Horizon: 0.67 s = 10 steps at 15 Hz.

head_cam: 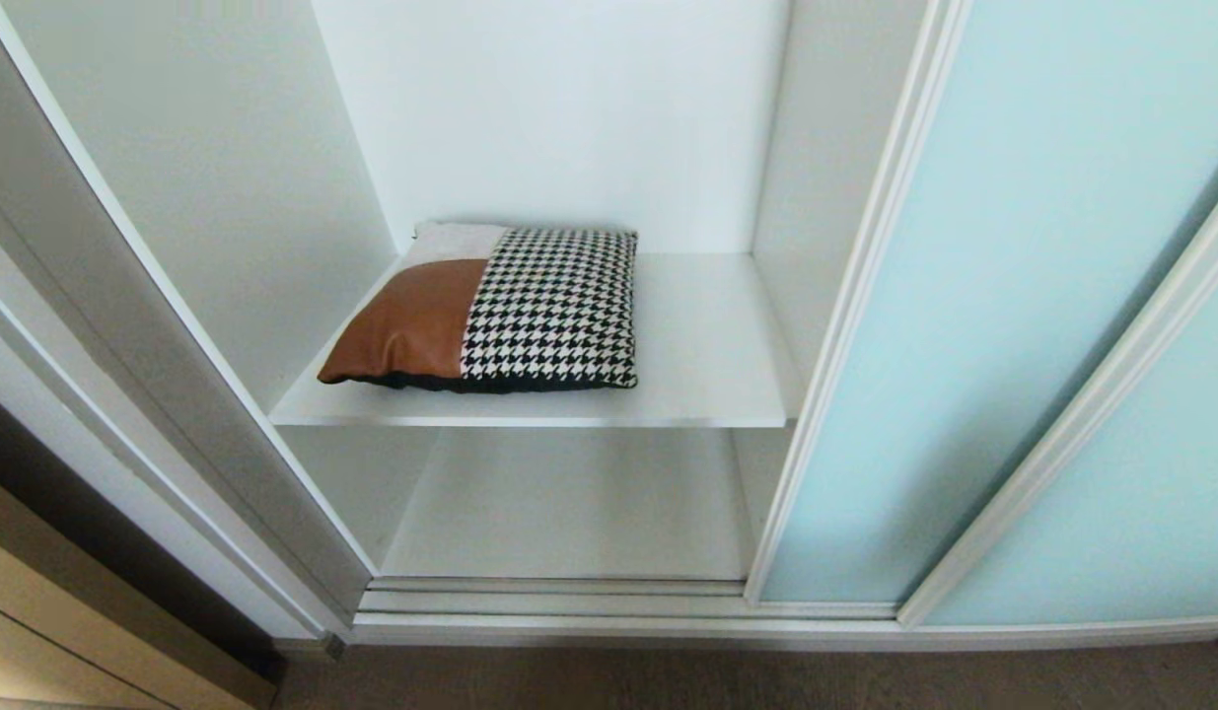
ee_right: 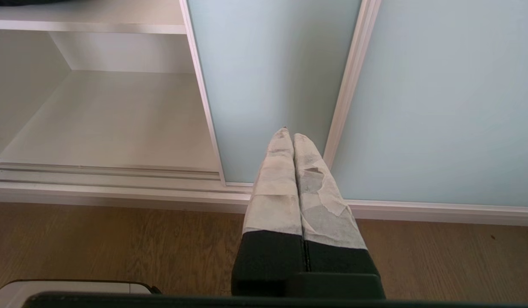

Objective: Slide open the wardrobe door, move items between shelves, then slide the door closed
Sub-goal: Close the door

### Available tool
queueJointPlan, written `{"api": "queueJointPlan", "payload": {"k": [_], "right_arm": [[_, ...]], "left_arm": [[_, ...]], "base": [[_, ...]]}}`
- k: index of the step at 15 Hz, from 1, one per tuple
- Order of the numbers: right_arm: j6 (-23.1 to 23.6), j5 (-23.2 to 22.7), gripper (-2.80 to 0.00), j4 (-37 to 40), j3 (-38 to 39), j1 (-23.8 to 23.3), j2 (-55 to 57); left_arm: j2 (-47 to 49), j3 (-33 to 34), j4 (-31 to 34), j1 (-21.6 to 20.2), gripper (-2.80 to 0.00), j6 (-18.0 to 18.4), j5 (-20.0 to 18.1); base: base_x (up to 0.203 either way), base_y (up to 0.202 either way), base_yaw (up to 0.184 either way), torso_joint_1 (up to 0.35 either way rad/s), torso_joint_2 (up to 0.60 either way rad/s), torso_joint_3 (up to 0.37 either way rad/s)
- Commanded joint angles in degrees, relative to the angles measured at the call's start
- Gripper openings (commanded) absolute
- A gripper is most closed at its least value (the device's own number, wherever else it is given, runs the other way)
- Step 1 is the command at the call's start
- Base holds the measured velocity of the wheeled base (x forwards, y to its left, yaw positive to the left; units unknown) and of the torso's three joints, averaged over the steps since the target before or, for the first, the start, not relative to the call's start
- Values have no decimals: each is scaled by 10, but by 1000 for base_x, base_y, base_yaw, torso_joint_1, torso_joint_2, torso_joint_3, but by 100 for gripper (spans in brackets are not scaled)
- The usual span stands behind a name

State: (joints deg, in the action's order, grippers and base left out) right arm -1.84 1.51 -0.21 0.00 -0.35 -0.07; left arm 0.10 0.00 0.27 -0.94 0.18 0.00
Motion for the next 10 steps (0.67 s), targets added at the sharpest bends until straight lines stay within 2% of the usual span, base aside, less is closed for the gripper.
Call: {"api": "queueJointPlan", "payload": {"k": [1, 10], "right_arm": [[0, 0, -280, 0, 1, 0, 0], [0, 0, -280, 0, 0, 0, 0]], "left_arm": [[1, 1, 0, 0, -280, 0, 0], [1, 1, 0, 0, -280, 0, 0]], "base": [[0, 0, 0, 0, 0, 0], [0, 0, 0, 0, 0, 0]]}}
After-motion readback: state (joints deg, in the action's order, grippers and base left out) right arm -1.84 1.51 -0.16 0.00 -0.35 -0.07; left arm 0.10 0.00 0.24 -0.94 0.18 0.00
